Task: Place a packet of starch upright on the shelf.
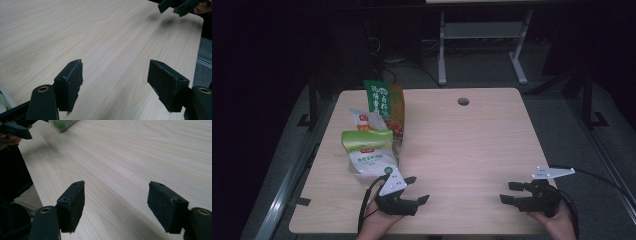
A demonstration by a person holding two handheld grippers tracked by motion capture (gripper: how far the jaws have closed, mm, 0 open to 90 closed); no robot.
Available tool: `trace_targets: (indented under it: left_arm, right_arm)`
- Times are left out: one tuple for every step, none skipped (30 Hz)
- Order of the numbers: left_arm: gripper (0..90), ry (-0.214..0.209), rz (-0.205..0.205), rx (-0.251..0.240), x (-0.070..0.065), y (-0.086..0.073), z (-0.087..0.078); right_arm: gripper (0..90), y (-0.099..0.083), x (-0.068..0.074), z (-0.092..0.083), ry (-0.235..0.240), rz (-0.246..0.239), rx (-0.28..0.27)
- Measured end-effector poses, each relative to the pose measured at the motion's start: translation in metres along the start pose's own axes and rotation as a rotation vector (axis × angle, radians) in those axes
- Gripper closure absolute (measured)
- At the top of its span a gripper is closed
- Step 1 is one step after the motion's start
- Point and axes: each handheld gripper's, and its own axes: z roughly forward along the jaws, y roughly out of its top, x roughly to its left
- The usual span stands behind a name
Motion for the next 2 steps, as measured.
trace_targets:
  left_arm:
    - [27.6, -0.002, 0.003, 0.001, 0.0, 0.0002, 0.0]
    - [27.4, -0.003, 0.005, -0.001, -0.0002, 0.0004, 0.0001]
  right_arm:
    - [29.4, 0.0004, 0.0019, -0.0002, -0.004, -0.016, -0.011]
    - [29.3, 0.0014, 0.0044, -0.0005, -0.003, -0.024, -0.02]
